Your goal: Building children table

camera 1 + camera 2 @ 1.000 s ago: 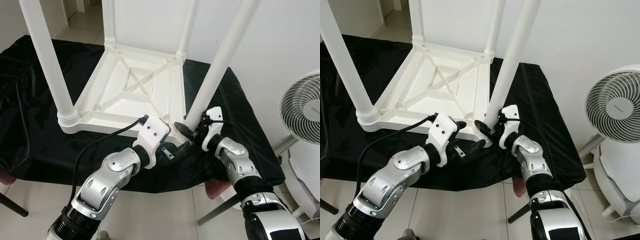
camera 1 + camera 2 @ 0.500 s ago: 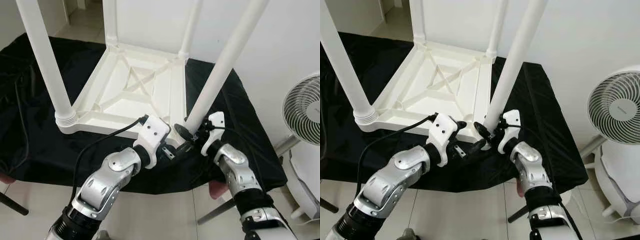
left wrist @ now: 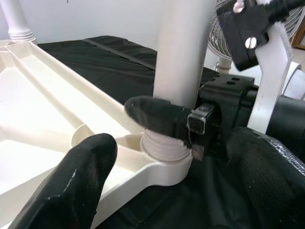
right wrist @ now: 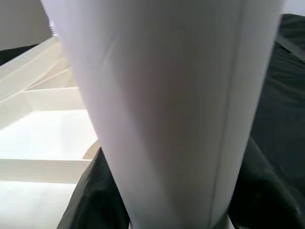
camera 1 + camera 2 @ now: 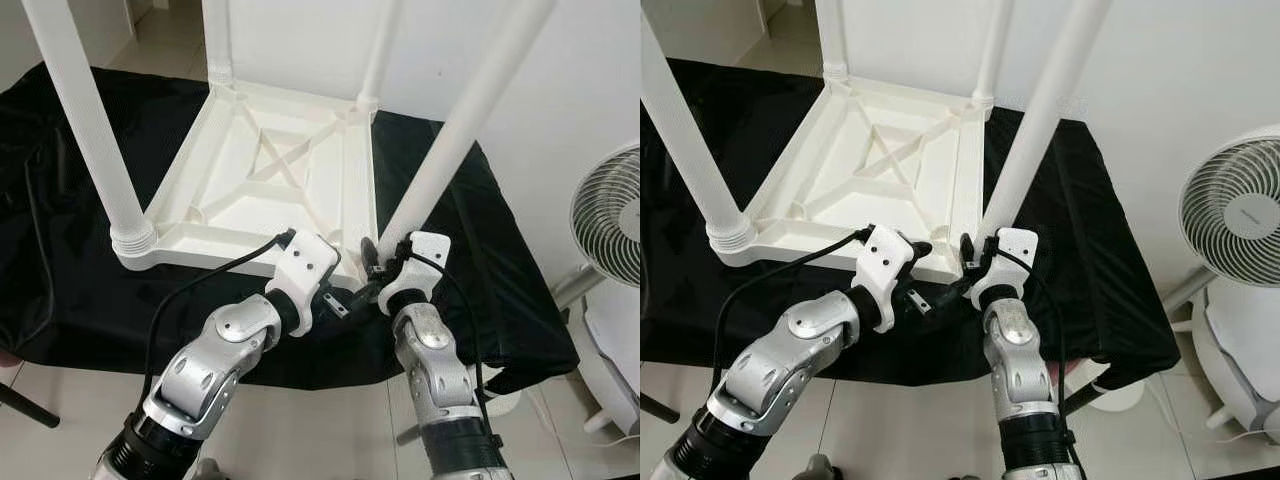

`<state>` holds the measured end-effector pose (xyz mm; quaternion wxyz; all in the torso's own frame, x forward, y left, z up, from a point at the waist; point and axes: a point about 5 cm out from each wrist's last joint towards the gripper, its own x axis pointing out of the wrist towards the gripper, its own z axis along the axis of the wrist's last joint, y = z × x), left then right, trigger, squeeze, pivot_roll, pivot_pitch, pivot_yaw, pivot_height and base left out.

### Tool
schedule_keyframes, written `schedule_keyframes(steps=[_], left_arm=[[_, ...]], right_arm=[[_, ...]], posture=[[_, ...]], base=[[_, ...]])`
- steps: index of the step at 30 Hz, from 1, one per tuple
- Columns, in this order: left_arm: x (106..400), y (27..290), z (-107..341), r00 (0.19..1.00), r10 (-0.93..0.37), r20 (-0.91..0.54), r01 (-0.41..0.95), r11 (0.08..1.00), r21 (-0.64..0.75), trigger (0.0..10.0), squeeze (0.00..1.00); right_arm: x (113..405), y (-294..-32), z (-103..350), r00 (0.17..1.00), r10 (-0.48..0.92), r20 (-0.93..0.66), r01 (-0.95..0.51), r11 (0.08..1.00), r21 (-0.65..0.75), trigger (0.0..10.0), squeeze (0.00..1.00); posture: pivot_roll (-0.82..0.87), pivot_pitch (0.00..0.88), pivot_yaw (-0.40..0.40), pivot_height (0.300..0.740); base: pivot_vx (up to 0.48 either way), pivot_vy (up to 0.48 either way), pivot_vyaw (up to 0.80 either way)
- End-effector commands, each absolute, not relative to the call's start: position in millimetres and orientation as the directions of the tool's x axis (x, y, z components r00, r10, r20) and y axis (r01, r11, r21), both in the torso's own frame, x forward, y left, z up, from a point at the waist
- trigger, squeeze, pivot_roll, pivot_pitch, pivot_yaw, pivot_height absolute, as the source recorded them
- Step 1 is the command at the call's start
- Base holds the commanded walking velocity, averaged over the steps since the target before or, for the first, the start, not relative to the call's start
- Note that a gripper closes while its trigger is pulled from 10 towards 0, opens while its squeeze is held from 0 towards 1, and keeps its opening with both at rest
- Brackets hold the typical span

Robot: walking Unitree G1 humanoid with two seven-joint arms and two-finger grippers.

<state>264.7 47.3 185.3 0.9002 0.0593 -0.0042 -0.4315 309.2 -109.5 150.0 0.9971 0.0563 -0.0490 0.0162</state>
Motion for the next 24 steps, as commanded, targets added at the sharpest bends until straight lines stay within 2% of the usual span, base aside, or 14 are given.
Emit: schedule_keyframes(steps=[1, 2, 3, 7, 13, 14, 15, 16, 19, 24], left_arm=[[261, 45, 186, 0.585, -0.810, -0.048, 0.809, 0.578, 0.111, 10.0, 0.00], [261, 46, 186, 0.584, -0.810, -0.048, 0.809, 0.577, 0.111, 10.0, 0.00], [261, 46, 186, 0.584, -0.810, -0.050, 0.810, 0.576, 0.111, 10.0, 0.00], [261, 47, 185, 0.583, -0.810, -0.053, 0.810, 0.576, 0.112, 10.0, 0.00], [261, 48, 186, 0.585, -0.809, -0.052, 0.809, 0.577, 0.114, 10.0, 0.00], [261, 48, 186, 0.585, -0.809, -0.051, 0.809, 0.577, 0.113, 10.0, 0.00], [260, 47, 186, 0.579, -0.813, -0.051, 0.813, 0.572, 0.111, 10.0, 0.00], [260, 47, 186, 0.579, -0.813, -0.051, 0.813, 0.572, 0.111, 10.0, 0.00], [257, 46, 183, 0.556, -0.828, -0.066, 0.829, 0.548, 0.108, 10.0, 0.00], [252, 46, 179, 0.527, -0.845, -0.090, 0.849, 0.518, 0.108, 10.0, 0.00]], right_arm=[[304, -116, 142, 0.999, -0.020, 0.051, 0.014, 0.993, 0.119, 10.0, 0.00], [303, -118, 143, 0.999, -0.017, 0.052, 0.010, 0.992, 0.125, 10.0, 0.00], [303, -119, 143, 0.999, -0.014, 0.053, 0.007, 0.990, 0.138, 10.0, 1.00], [302, -119, 146, 0.998, 0.008, 0.056, -0.016, 0.988, 0.153, 10.0, 1.00], [304, -123, 157, 0.981, 0.163, 0.110, -0.175, 0.978, 0.116, 10.0, 1.00], [305, -126, 160, 0.964, 0.238, 0.120, -0.249, 0.965, 0.087, 10.0, 0.00], [307, -137, 164, 0.929, 0.350, 0.117, -0.357, 0.933, 0.039, 10.0, 0.00], [307, -137, 164, 0.929, 0.350, 0.117, -0.357, 0.933, 0.039, 10.0, 0.00], [308, -143, 166, 0.860, 0.500, 0.101, -0.501, 0.865, -0.013, 10.0, 0.00], [311, -146, 164, 0.797, 0.600, 0.068, -0.596, 0.800, -0.075, 10.0, 0.00]], posture=[[0.03, 0.138, -0.100, 0.740], [0.03, 0.137, -0.103, 0.740], [0.04, 0.135, -0.104, 0.740], [0.04, 0.134, -0.106, 0.740], [0.04, 0.132, -0.110, 0.740], [0.04, 0.132, -0.110, 0.740], [0.04, 0.129, -0.111, 0.740], [0.04, 0.129, -0.111, 0.740], [0.04, 0.125, -0.112, 0.740], [0.04, 0.119, -0.112, 0.740]], base=[[0.000, 0.000, 0.00], [0.000, 0.000, 0.00], [0.000, 0.000, 0.00], [0.000, 0.000, 0.00], [0.000, 0.000, 0.00], [0.000, 0.000, 0.00], [0.000, 0.000, 0.00], [0.000, 0.000, 0.00], [0.000, 0.000, 0.00], [0.000, 0.000, 0.00]])
